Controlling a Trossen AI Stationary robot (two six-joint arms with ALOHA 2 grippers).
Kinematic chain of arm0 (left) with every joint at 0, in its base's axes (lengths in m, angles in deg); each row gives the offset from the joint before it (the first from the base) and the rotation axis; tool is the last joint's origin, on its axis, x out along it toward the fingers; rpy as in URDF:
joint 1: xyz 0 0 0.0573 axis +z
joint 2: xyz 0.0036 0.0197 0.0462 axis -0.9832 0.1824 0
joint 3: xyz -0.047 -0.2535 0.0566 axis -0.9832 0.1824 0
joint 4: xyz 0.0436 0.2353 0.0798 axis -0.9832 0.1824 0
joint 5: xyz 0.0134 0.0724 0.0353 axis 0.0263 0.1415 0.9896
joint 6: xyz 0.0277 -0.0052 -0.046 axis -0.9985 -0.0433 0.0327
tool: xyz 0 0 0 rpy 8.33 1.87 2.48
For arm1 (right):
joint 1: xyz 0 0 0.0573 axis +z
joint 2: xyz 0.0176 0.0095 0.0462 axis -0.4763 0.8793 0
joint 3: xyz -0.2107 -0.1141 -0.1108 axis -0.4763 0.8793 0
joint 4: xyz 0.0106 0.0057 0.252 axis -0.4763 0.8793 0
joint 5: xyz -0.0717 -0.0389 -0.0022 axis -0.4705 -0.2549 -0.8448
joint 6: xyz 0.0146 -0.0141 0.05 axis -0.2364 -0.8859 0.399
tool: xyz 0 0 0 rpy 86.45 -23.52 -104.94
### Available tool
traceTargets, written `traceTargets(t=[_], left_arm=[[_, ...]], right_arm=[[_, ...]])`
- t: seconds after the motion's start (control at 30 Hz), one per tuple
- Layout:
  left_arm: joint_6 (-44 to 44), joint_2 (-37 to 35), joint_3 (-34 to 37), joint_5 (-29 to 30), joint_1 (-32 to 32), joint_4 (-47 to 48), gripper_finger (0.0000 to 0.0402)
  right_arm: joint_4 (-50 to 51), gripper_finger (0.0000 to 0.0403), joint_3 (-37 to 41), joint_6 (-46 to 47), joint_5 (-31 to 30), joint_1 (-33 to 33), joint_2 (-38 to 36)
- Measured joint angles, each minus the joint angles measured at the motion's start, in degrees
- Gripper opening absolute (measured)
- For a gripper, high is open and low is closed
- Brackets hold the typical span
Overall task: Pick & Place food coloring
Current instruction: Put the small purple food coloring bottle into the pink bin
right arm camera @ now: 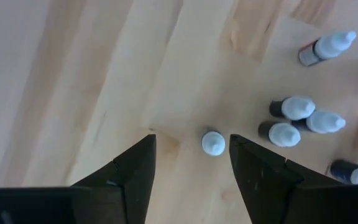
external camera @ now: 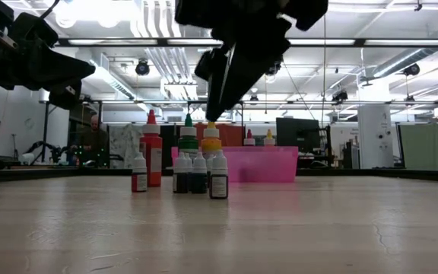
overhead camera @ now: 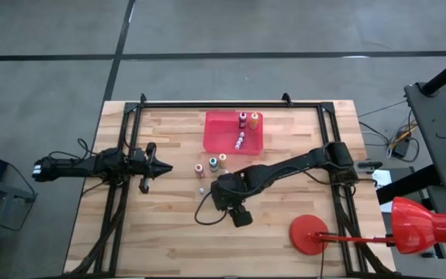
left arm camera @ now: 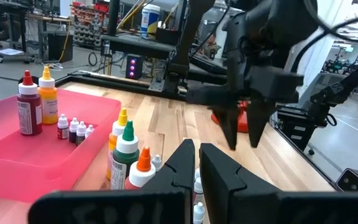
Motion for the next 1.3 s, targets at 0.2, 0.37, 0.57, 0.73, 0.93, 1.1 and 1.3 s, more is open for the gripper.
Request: traceTargets(t=[0.2, 0.37, 0.57, 0.73, 0.93, 1.1, 1.3], left_arm=[[0.0, 0.0, 0.0, 0.0, 0.0, 0.0, 0.0000], [0.0, 0.0, 0.0, 0.0, 0.0, 0.0, 0.0000], [0.0, 0.0, 0.0, 0.0, 0.0, 0.0, 0.0000], [0.0, 0.0, 0.0, 0.0, 0.0, 0.0, 0.0000], [0.0, 0.0, 0.0, 0.0, 0.0, 0.0, 0.0000], [0.0, 0.0, 0.0, 0.0, 0.0, 0.0, 0.0000], [0.0, 0.0, 0.0, 0.0, 0.0, 0.0, 0.0000]], right_arm=[[3.9, 0.0196, -3.8, -1.5, 0.0, -0.7, 4.1], [5.1, 0.0196, -4.3, -2.1, -0.1, -0.8, 5.1], [5.1, 0.0196, -2.7, -2.1, -0.1, -0.9, 5.1], [4.9, 0.0195, -2.3, -2.7, -1.9, -0.9, 5.1], [4.1, 0.0194, -2.2, -3.8, -2.2, -1.4, 5.6], [3.2, 0.0194, -2.1, -4.0, -2.2, -1.4, 6.3], [1.8, 0.0194, -1.9, -4.0, -2.1, -1.6, 6.2]])
